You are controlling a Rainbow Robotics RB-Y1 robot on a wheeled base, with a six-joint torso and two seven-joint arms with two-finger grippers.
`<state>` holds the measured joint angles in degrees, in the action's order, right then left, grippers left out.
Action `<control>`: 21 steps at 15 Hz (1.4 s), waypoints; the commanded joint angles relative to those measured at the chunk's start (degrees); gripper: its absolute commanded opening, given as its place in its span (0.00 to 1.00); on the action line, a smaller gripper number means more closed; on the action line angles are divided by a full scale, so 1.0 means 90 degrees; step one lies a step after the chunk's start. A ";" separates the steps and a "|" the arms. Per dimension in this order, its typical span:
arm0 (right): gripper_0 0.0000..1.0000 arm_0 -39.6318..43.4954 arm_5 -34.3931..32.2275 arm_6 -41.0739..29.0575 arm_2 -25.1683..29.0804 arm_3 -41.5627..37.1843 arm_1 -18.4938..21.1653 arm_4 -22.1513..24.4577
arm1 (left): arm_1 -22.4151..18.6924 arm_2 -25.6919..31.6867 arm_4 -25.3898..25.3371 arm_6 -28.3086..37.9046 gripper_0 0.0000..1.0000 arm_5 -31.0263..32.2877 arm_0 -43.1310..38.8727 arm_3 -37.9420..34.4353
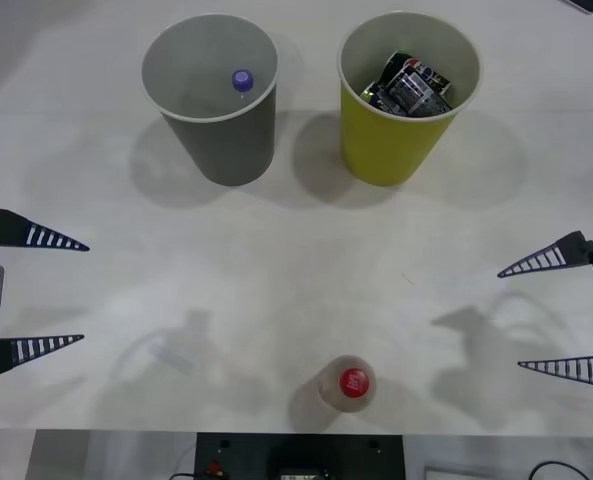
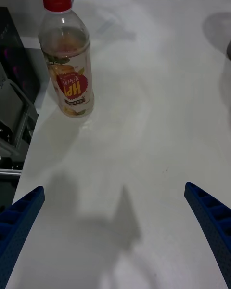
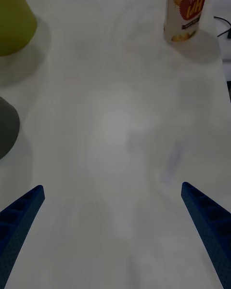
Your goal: Put the can into the green bin and the plastic bottle into the gray bin
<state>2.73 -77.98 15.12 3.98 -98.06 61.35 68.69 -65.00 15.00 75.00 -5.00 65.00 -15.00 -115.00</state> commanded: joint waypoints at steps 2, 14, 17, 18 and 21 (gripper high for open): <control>1.00 -0.0303 0.0002 0.0722 -0.0667 0.0544 0.0000 -0.0493 | 0.0000 0.0000 0.0000 0.0000 0.98 0.0000 0.0000 0.0000; 1.00 -0.1358 -0.0652 0.2324 -0.2435 0.2839 -0.0830 -0.1733 | 0.0000 0.0000 0.0000 0.0000 0.98 0.0000 0.0000 0.0000; 1.00 -0.1368 -0.0682 0.2333 -0.2435 0.3015 -0.1240 -0.1733 | 0.0000 0.0000 0.0000 0.0000 0.98 0.0000 0.0000 0.0000; 1.00 -0.1368 -0.0682 0.2333 -0.2454 0.3054 -0.1347 -0.1733 | 0.0000 0.0000 0.0000 0.0000 0.98 0.0000 0.0000 0.0000; 1.00 -0.1407 -0.0555 0.2343 -0.2679 0.3113 -0.1611 -0.1733 | 0.0000 0.0000 0.0000 0.0000 0.98 0.0000 0.0000 0.0000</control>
<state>-9.76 -83.49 36.15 -19.30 -70.06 47.32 53.07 -65.00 15.00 75.00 -5.00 65.00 -15.00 -115.00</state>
